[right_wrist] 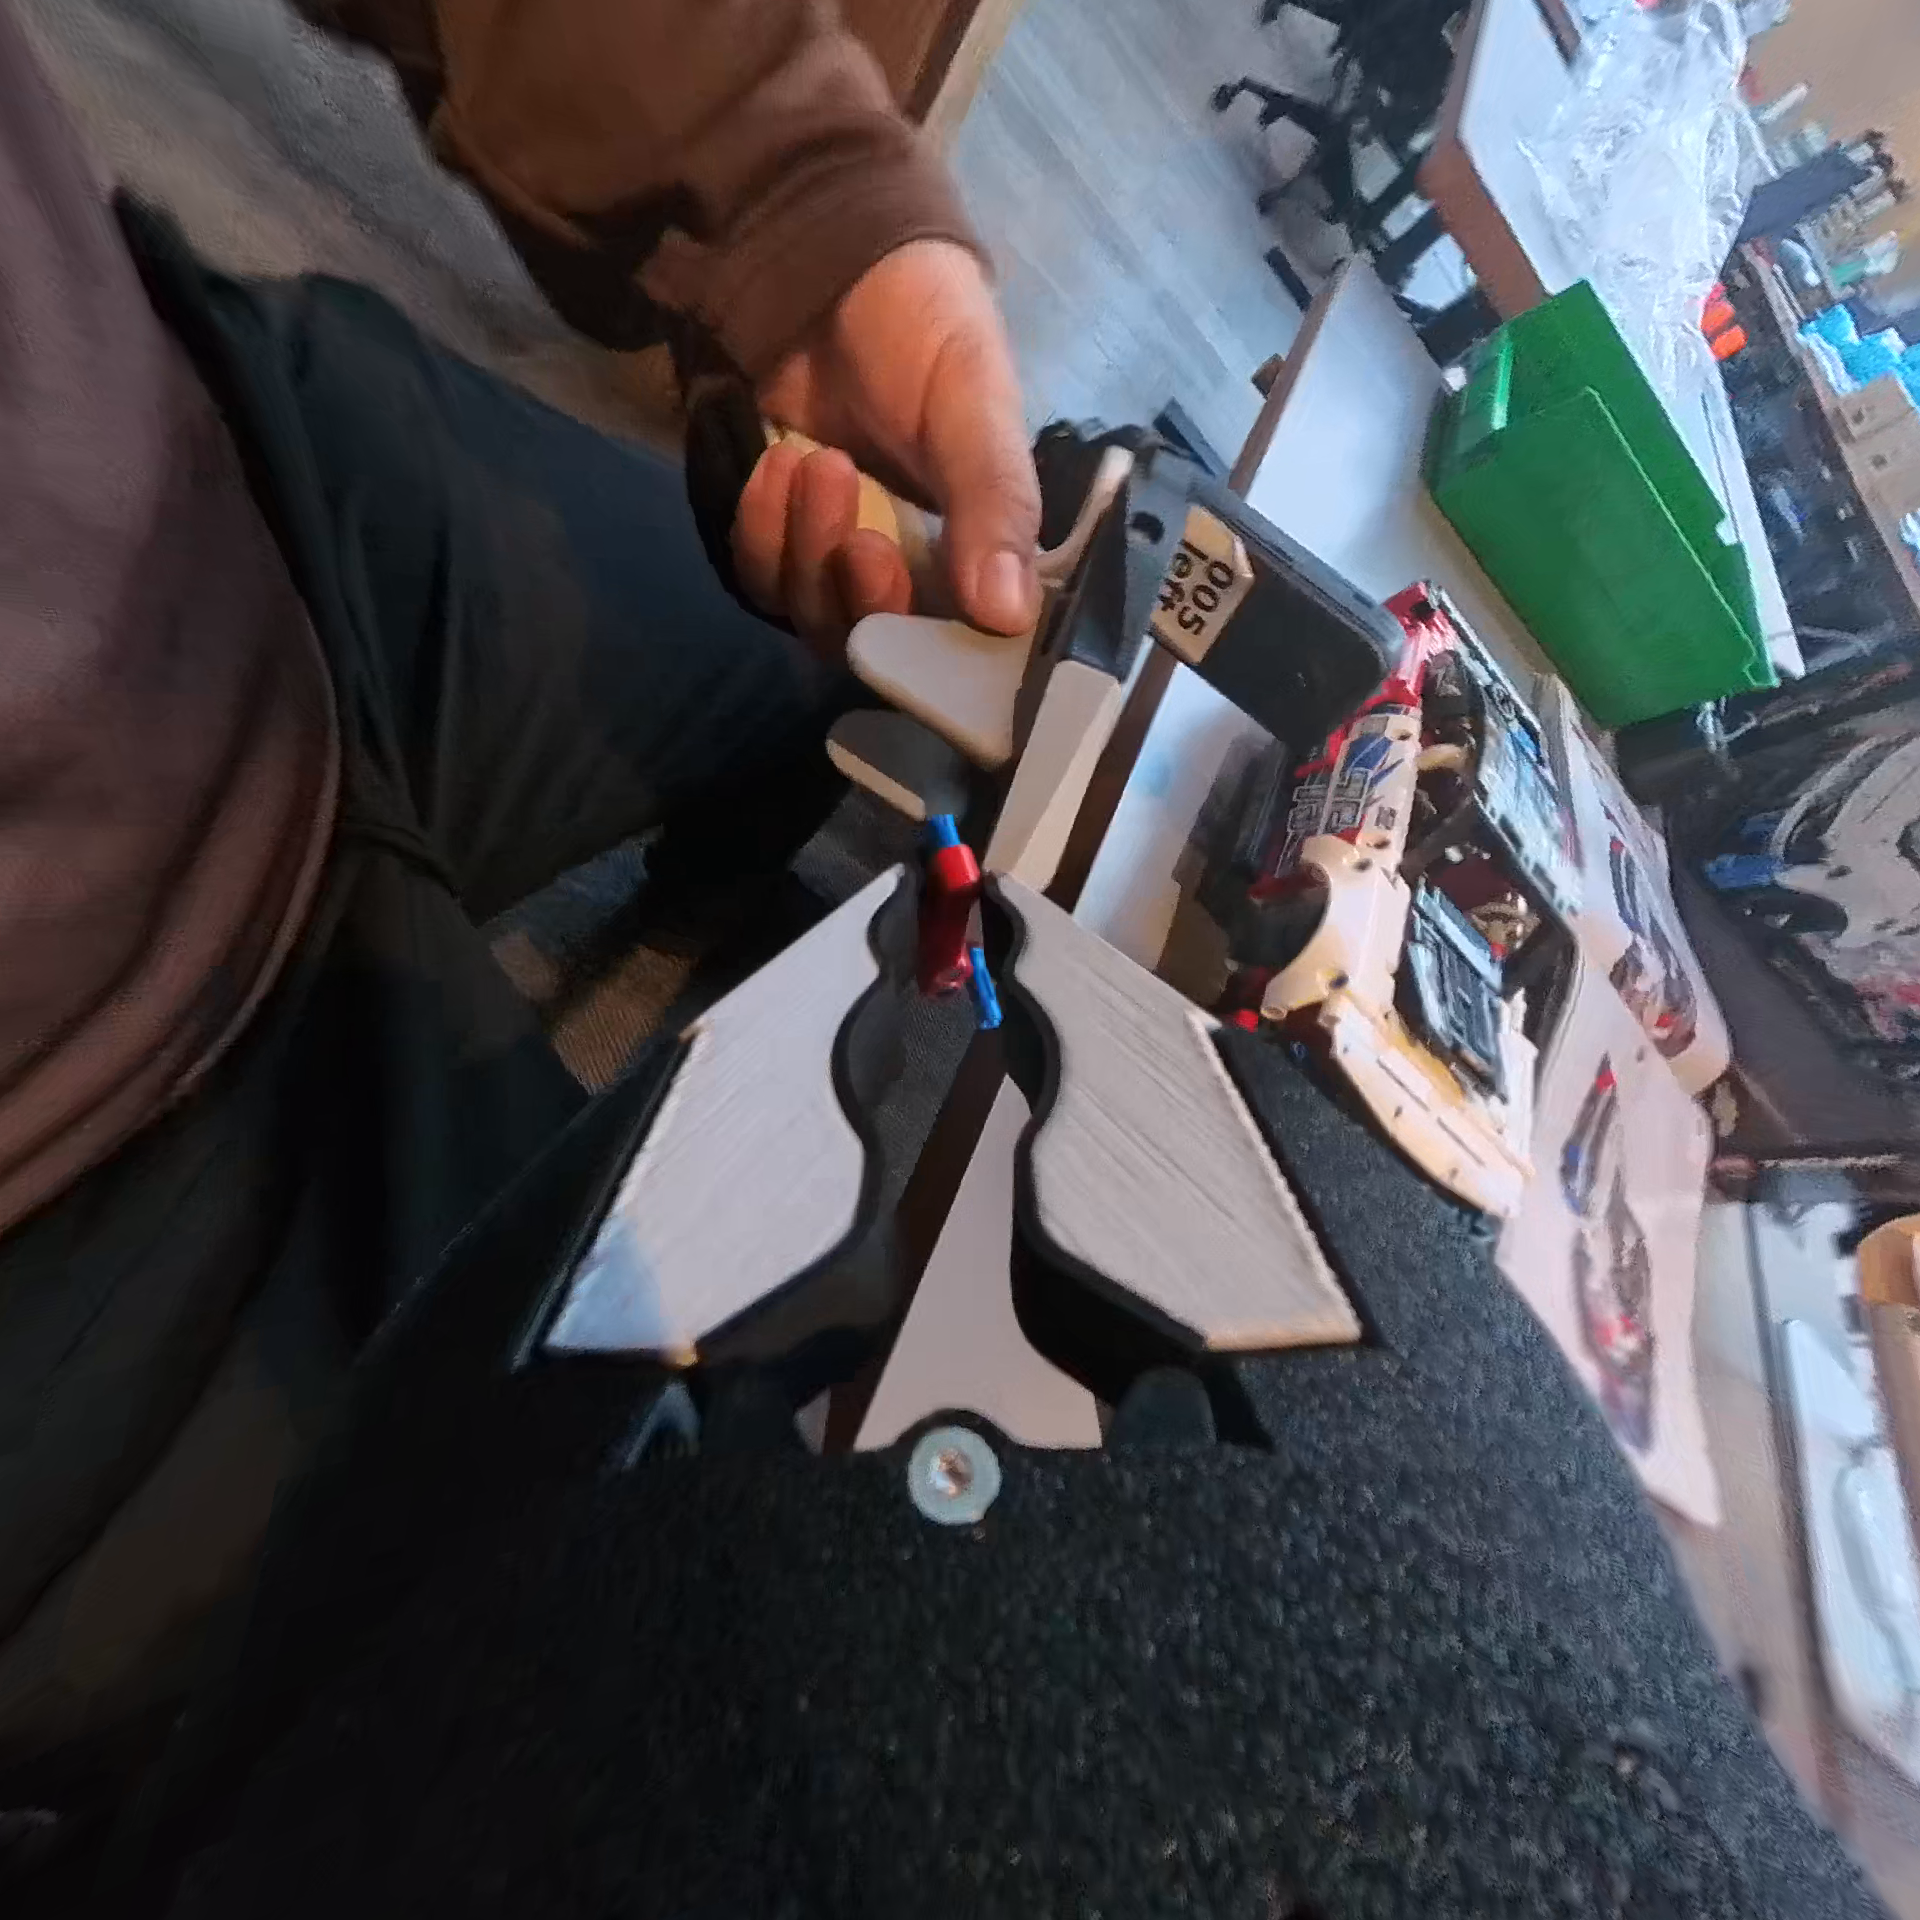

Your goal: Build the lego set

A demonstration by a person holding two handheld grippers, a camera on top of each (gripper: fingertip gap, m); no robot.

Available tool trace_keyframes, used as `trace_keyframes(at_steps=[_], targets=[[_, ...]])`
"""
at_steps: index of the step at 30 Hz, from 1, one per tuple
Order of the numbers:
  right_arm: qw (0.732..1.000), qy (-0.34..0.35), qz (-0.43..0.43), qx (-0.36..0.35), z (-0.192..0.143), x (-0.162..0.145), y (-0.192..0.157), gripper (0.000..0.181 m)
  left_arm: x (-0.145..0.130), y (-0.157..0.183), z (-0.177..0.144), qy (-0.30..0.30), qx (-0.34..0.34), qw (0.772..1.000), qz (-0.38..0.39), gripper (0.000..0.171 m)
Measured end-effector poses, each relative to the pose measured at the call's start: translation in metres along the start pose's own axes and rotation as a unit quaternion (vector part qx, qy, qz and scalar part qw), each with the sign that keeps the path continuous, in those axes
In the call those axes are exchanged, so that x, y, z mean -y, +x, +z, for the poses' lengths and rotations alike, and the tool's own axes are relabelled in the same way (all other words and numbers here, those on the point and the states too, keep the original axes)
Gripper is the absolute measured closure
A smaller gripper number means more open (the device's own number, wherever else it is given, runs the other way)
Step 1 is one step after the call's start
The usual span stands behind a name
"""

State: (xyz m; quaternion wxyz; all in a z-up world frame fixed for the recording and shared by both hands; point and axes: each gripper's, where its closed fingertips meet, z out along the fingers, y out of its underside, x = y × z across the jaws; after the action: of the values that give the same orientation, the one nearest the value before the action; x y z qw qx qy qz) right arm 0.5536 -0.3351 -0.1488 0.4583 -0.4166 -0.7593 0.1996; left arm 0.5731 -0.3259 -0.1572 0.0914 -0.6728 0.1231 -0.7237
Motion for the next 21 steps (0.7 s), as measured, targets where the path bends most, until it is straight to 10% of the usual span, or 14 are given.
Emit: trace_keyframes(at_steps=[8,12,21], targets=[[0.952,0.042,0.29,-0.087,0.003,-0.055,0.053,0.175,0.038,-0.009,-0.031,0.098,0.106,0.983,0.114,0.159],[0.905,0.052,0.415,-0.071,0.014,-0.079,0.068,0.175,0.059,-0.033,-0.061,0.101,0.336,0.88,0.32,0.131],[0.865,0.077,0.494,-0.038,0.027,-0.069,0.085,0.175,0.088,-0.048,-0.039,0.092,0.514,0.68,0.514,0.135]])
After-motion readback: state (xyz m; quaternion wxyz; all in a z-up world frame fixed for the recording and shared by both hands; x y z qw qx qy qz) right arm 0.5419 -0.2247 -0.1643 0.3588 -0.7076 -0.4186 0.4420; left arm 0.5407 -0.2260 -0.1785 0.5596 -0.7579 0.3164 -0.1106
